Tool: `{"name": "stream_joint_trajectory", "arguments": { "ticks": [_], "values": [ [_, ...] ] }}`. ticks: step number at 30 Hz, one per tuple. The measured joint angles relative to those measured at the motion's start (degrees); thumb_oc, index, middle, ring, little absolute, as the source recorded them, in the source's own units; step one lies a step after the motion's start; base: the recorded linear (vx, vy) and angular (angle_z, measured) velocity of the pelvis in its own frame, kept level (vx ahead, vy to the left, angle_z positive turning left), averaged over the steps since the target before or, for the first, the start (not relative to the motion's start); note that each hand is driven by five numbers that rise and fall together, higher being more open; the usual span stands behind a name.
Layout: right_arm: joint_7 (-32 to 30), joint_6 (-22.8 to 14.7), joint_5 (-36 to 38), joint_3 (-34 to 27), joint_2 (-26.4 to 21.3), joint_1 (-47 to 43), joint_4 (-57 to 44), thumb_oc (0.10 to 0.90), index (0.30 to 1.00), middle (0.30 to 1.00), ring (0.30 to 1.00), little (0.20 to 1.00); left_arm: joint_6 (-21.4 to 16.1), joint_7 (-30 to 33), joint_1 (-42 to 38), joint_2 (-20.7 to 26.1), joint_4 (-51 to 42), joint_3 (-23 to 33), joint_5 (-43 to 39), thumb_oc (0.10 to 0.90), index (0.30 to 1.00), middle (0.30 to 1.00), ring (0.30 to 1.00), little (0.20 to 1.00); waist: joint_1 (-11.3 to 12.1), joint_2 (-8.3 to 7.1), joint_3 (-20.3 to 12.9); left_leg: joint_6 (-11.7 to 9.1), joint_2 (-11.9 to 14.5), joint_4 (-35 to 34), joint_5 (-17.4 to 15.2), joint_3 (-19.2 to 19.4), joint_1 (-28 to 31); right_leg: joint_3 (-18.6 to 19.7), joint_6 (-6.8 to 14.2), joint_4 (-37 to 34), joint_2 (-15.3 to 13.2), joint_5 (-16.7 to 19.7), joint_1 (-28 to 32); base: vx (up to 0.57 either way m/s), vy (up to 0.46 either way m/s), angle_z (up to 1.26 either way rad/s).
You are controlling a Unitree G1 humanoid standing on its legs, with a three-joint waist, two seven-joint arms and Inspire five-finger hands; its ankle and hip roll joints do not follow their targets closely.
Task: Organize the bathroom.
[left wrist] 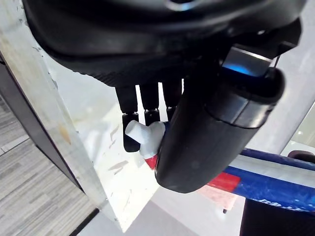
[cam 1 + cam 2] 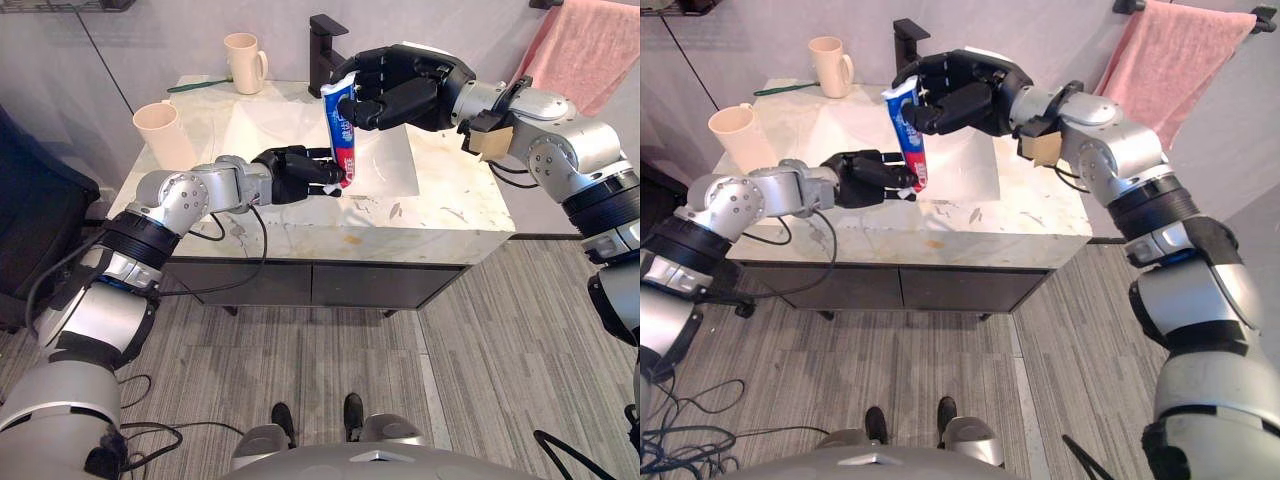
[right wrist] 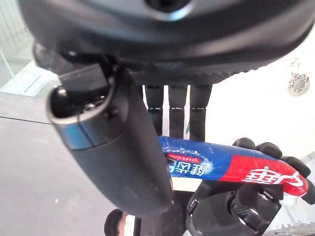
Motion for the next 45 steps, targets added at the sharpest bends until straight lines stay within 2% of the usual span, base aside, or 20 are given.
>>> {"name": "stream_joint_trajectory", "arguments": {
  "ticks": [6,10,13,22,27,32,35,39,41,45],
  "values": [
    [-0.13,0.00,0.24,0.00,0.00,0.00,0.95,0.400,0.300,0.300,0.300,0.300,0.03,-0.63,-0.05,0.32,0.00,0.01,0.82,0.800,0.900,0.900,0.900,0.900,0.23,0.00,0.00,0.00,0.00,0.00,0.00,-0.01,-0.02,-0.03,0.00,0.00,-0.01,0.00,0.02,0.00,0.000,0.00],
    [0.12,0.06,0.31,0.00,0.00,0.00,1.16,0.400,0.300,0.300,0.300,0.300,0.01,-0.65,-0.05,2.25,-0.02,0.05,3.12,0.800,0.900,0.900,0.900,0.900,0.18,0.00,0.00,-0.01,0.02,0.01,0.01,-0.06,-0.07,-0.08,0.00,0.00,0.00,0.00,0.04,0.00,0.000,0.00],
    [-0.04,0.07,0.31,-0.01,0.00,0.01,1.16,0.400,0.300,0.300,0.300,0.300,0.00,-0.92,-0.04,5.98,-0.05,0.93,3.49,0.800,0.900,0.900,0.900,0.900,0.28,0.01,0.00,-0.04,0.04,0.04,0.02,-0.22,-0.12,-0.23,-0.02,0.00,0.01,-0.01,0.05,0.00,0.000,0.00],
    [-0.15,0.22,0.30,-0.72,-0.02,0.06,1.13,0.400,0.300,0.300,0.300,0.300,-0.33,-3.48,-0.02,12.95,0.28,7.07,5.04,0.800,0.900,0.900,0.900,0.900,1.92,0.05,0.01,-0.24,0.03,0.05,0.16,-1.25,-0.13,-1.24,-0.32,0.00,0.02,-0.21,0.47,0.00,0.004,0.05],
    [-0.57,0.22,0.29,-1.38,-0.02,0.19,1.11,0.400,0.300,0.300,0.300,0.300,-4.69,-3.37,0.11,14.52,0.35,8.06,7.67,0.800,0.900,0.900,0.900,0.900,3.47,0.06,0.01,-0.40,0.04,0.07,0.26,-1.81,-0.25,-1.74,-0.52,-0.01,0.06,-0.35,0.59,0.00,-0.005,0.06],
    [-1.89,0.21,-0.23,-4.18,-0.01,1.26,0.55,0.400,0.300,0.300,0.300,0.300,-7.96,-0.57,1.91,16.38,0.47,17.13,7.87,0.800,0.900,0.900,0.900,0.900,4.79,0.11,0.01,-0.58,0.08,0.30,0.35,-2.46,-0.81,-2.26,-0.69,0.00,0.15,-0.47,0.51,-0.04,-0.002,0.06],
    [-3.95,0.11,-0.42,-8.18,-0.02,5.19,-3.23,0.400,0.300,0.300,0.300,0.300,-11.38,1.83,11.30,16.47,-0.57,28.44,6.93,0.800,0.900,0.900,0.900,0.900,4.94,0.57,-0.23,-0.70,0.12,0.42,0.27,-3.12,-1.29,-3.08,-1.00,-0.01,0.16,-0.70,0.54,-0.03,0.000,0.11],
    [-6.64,0.08,-1.92,-11.61,-0.45,9.31,-6.85,0.400,0.300,0.300,0.300,0.300,-13.71,5.45,26.63,16.33,0.56,39.24,7.69,0.800,0.900,0.900,0.900,0.900,5.82,0.88,-0.34,-1.15,0.24,0.99,-0.02,-4.16,-1.95,-3.95,-1.31,-0.02,0.35,-0.94,0.51,-0.02,-0.001,0.12],
    [-9.13,0.10,-4.22,-12.27,-1.60,10.59,-7.55,0.400,0.300,0.300,0.300,0.300,-14.88,6.54,37.15,14.25,0.86,43.53,9.60,0.800,0.900,0.900,0.900,0.900,7.90,0.91,-0.33,-1.25,0.24,1.06,0.06,-4.73,-2.04,-4.61,-1.47,-0.03,0.37,-1.11,0.55,-0.01,-0.001,0.15],
    [-11.72,0.10,-5.04,-13.70,-2.67,11.94,-8.19,0.400,0.300,0.300,0.300,0.300,-16.12,9.85,46.41,9.01,0.92,47.96,12.13,0.800,0.900,0.900,0.900,0.900,11.07,0.81,-0.26,-1.44,0.16,0.94,0.24,-5.79,-2.14,-5.67,-1.60,-0.06,0.34,-1.37,0.83,0.00,-0.004,0.14]
  ]
}}
